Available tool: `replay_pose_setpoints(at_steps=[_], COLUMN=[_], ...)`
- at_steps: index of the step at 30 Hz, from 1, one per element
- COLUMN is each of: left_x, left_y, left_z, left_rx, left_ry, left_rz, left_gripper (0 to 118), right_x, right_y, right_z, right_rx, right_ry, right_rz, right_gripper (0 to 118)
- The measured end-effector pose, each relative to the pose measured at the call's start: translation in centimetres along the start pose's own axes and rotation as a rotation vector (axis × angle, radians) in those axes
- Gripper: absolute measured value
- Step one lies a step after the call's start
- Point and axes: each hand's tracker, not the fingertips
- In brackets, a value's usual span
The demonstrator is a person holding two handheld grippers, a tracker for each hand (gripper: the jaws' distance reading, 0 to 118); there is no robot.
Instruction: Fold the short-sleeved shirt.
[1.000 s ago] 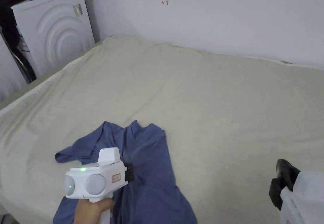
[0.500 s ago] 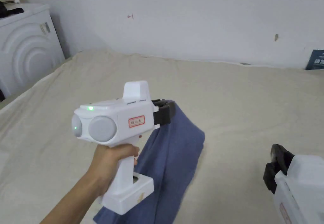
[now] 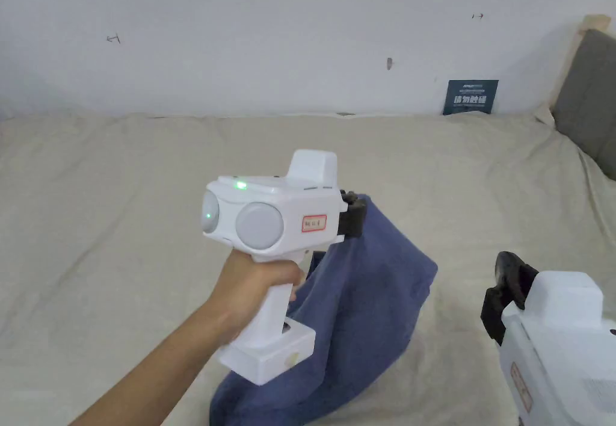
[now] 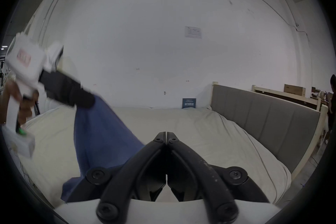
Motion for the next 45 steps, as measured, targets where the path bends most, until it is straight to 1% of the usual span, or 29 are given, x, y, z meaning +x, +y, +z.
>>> replay_pose_setpoints(at_steps=[2,4,7,10,13,16,17,18,19,20,21,22,23,24,26,28,30,34,36,39,41,42,44,45], left_x=[-0.4,-0.8,-1.5,-2.7,-4.0,-4.2,-4.0,-3.7,-3.2,-2.7,-2.3,-2.0,-1.6,-1.1,-0.7,-0.1,0.2,0.5,0.6,0.3,0.0,-0.2,-0.4,-0.4], left_y=[-2.8,-6.2,-11.3,-15.4,-18.2,-18.1,-17.6,-17.4,-17.0,-16.6,-16.0,-15.5,-15.0,-14.1,-12.6,-11.2,-10.1,-8.6,-8.2,-8.3,-8.9,-9.3,-9.8,-10.2], left_z=[-2.6,-4.8,-7.6,-9.9,-11.3,-11.2,-11.2,-11.2,-10.7,-10.1,-9.5,-8.7,-7.6,-6.0,-3.7,-0.8,2.2,7.6,9.8,12.2,13.5,14.1,14.7,15.0], left_rx=[-0.089,-0.172,-0.323,-0.438,-0.492,-0.455,-0.462,-0.461,-0.448,-0.426,-0.398,-0.367,-0.33,-0.251,-0.166,-0.107,0.0,0.196,0.288,0.362,0.418,0.441,0.477,0.491], left_ry=[-0.03,-0.025,0.015,0.09,0.175,0.175,0.177,0.182,0.189,0.195,0.197,0.195,0.184,0.175,0.15,0.161,0.176,0.299,0.372,0.491,0.543,0.567,0.613,0.626], left_rz=[0.038,0.046,0.057,0.065,0.076,0.134,0.13,0.122,0.103,0.085,0.066,0.065,0.076,0.085,0.114,0.14,0.17,0.177,0.139,0.093,0.084,0.078,0.065,0.063], left_gripper=[3,3,3,3,3,4,9,20,54,86,105,113,113,118,111,113,113,113,112,107,96,87,51,30], right_x=[0.8,1.2,1.6,1.6,1.0,0.4,0.2,0.0,-0.2,-0.4,-0.5,-0.6,-0.8,-1.0,-1.2,-1.6,-1.9,-2.6,-3.0,-3.5,-4.0,-4.2,-4.6,-4.7], right_y=[-0.5,-1.0,-1.9,-2.7,-3.3,-3.4,-3.4,-3.3,-3.1,-2.9,-2.8,-2.5,-2.3,-1.9,-1.4,-0.6,0.2,1.8,2.6,3.5,4.0,4.2,4.4,4.4], right_z=[0.0,-0.1,-0.5,-1.0,-1.3,-1.5,-1.5,-1.5,-1.5,-1.5,-1.4,-1.3,-1.2,-1.1,-0.8,-0.5,0.0,0.7,1.0,1.4,1.6,1.6,1.7,1.7], right_rx=[-0.012,-0.025,-0.054,-0.079,-0.098,-0.106,-0.107,-0.107,-0.106,-0.103,-0.099,-0.093,-0.087,-0.081,-0.065,-0.047,-0.023,0.025,0.049,0.082,0.097,0.104,0.114,0.118], right_ry=[-0.016,-0.029,-0.038,-0.037,-0.026,-0.014,-0.01,-0.006,-0.002,0.003,0.006,0.01,0.014,0.017,0.025,0.033,0.04,0.054,0.061,0.073,0.079,0.084,0.088,0.089], right_rz=[0.0,0.004,0.003,-0.009,-0.011,-0.008,-0.007,-0.007,-0.007,-0.007,-0.006,-0.005,-0.004,-0.002,0.0,-0.001,0.003,0.012,0.016,0.022,0.026,0.028,0.032,0.034], right_gripper=[1,1,1,1,1,1,1,1,1,1,1,1,1,1,1,1,1,1,1,2,2,2,2,2])
